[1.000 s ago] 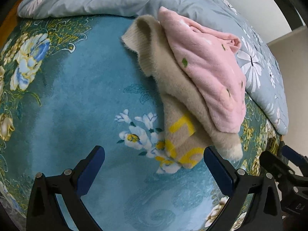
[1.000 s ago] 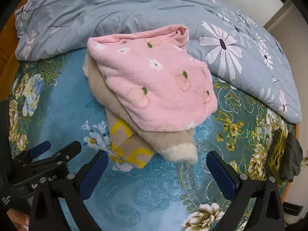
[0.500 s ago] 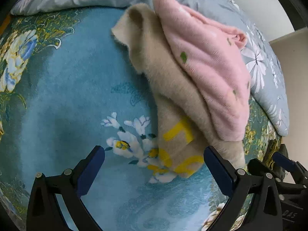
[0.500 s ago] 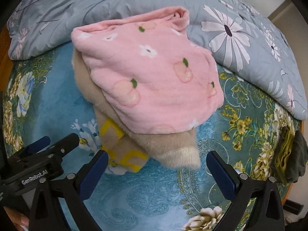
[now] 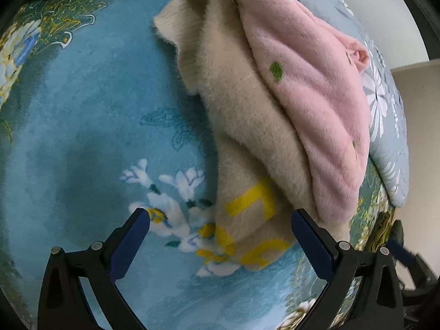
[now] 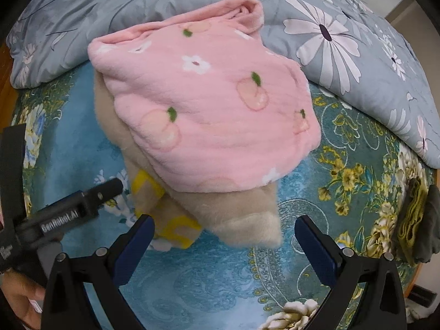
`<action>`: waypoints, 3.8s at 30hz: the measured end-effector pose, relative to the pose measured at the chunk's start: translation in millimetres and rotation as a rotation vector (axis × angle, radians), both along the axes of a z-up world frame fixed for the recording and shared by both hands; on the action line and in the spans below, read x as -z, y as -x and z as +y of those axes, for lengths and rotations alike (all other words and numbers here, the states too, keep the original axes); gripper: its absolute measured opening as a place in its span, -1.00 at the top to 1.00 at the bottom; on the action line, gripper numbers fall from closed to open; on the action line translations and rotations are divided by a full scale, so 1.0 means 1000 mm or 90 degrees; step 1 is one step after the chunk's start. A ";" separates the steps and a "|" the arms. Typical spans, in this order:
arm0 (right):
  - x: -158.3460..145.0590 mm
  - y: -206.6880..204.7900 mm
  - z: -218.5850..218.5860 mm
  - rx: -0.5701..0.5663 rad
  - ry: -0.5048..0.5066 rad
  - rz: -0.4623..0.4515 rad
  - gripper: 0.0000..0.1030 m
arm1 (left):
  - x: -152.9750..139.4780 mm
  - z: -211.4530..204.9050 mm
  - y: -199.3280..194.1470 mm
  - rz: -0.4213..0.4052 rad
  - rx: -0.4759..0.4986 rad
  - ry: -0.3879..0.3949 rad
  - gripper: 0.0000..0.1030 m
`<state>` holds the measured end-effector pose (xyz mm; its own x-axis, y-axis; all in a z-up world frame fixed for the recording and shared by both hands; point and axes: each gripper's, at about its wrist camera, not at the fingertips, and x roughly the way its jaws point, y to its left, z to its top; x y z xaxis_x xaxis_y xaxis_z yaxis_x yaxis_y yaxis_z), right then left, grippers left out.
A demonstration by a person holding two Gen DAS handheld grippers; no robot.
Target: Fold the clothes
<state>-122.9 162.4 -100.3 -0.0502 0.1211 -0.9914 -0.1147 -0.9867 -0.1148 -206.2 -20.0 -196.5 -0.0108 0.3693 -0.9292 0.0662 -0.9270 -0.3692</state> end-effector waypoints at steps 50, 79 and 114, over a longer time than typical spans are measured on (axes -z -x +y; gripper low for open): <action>-0.097 -0.235 0.111 0.290 0.090 0.119 -1.00 | -0.178 0.054 -0.174 0.272 0.327 0.027 0.75; -0.062 -0.345 0.232 0.505 0.120 0.136 -1.00 | -0.243 0.134 -0.218 0.223 0.289 -0.106 0.33; -0.022 -0.284 0.177 0.369 0.276 0.146 -1.00 | -0.146 -0.030 -0.164 0.095 -0.017 0.189 0.71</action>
